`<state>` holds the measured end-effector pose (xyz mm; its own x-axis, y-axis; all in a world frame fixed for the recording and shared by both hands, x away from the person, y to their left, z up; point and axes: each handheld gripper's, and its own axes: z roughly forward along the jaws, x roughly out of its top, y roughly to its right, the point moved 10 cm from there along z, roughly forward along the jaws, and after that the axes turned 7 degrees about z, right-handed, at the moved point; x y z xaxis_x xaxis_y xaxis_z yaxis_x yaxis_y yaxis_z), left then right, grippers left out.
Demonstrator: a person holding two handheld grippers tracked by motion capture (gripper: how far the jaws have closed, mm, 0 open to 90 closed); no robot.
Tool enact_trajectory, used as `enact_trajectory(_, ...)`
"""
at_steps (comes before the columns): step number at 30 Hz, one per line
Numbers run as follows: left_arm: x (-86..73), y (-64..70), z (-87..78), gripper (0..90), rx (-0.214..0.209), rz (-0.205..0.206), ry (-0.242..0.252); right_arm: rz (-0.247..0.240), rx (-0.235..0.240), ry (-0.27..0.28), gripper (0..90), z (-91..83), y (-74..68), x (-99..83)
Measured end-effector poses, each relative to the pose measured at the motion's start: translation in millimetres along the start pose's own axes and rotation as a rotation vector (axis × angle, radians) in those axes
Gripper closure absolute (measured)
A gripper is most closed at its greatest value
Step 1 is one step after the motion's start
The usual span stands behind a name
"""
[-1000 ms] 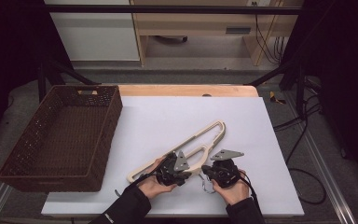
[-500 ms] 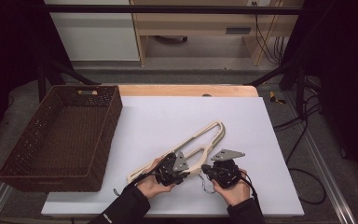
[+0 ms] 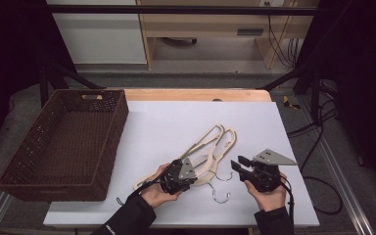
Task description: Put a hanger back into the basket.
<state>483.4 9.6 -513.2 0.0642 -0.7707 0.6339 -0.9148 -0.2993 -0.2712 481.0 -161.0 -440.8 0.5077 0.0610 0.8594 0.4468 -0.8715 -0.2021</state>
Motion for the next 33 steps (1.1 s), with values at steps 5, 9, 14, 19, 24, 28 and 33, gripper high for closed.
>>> enact_trajectory(5,2.5,-9.9,-12.1,77.0,0.012,-0.053,0.038,0.038,0.001,0.069,44.2,-12.2,20.3,5.1)
enact_trajectory(9,0.3,-19.5,-20.9,78.1,0.031,-0.081,0.046,0.056,0.008,0.075,34.0,-12.5,31.3,1.4)
enact_trajectory(14,-0.2,-29.5,-28.7,79.4,0.057,-0.134,0.064,0.059,0.000,0.040,28.5,-4.4,39.1,-8.5)
enact_trajectory(19,-0.8,-41.2,-36.7,81.6,0.093,-0.182,0.071,0.040,-0.015,0.043,19.1,-0.1,43.5,-12.5)
enact_trajectory(24,-4.7,-55.0,-45.0,83.2,0.128,-0.231,0.079,0.003,-0.005,0.044,14.3,1.9,42.5,-13.9)
enact_trajectory(28,-8.9,-64.4,-50.3,84.5,0.147,-0.271,0.079,-0.009,-0.004,0.037,12.7,3.7,40.5,-15.5)
enact_trajectory(33,-14.2,-74.7,-56.2,86.0,0.170,-0.315,0.091,-0.005,-0.006,0.036,12.3,4.4,39.9,-15.9)
